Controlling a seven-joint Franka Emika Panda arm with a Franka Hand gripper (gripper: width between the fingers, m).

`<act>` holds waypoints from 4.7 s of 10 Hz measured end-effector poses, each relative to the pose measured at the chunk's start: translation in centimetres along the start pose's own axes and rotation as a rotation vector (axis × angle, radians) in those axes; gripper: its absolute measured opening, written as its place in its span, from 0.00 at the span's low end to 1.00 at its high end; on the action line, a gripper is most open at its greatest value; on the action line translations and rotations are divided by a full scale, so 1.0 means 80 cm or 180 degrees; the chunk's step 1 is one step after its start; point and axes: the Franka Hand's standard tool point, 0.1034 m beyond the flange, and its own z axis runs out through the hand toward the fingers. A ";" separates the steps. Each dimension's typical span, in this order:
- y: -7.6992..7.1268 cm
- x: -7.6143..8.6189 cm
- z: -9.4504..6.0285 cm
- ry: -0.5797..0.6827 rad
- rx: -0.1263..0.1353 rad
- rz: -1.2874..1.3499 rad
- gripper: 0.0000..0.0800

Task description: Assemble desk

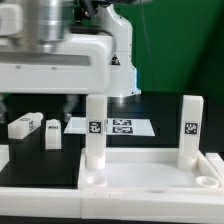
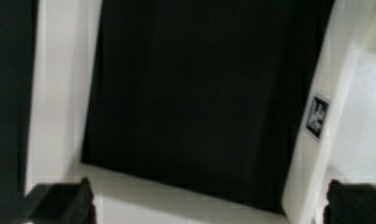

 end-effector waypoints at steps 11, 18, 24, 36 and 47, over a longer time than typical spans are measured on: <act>0.002 -0.089 0.045 -0.0385 0.0393 0.0507 0.81; -0.020 -0.131 0.062 -0.1506 0.0810 0.0810 0.81; -0.032 -0.141 0.083 -0.2380 0.1033 0.0777 0.81; -0.041 -0.159 0.117 -0.3099 0.1093 0.0804 0.81; -0.047 -0.155 0.131 -0.3014 0.0970 0.0772 0.36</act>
Offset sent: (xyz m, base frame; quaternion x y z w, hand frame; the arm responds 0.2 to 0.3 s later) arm 0.0000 0.0000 0.0000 0.0000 0.0000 0.0000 1.0000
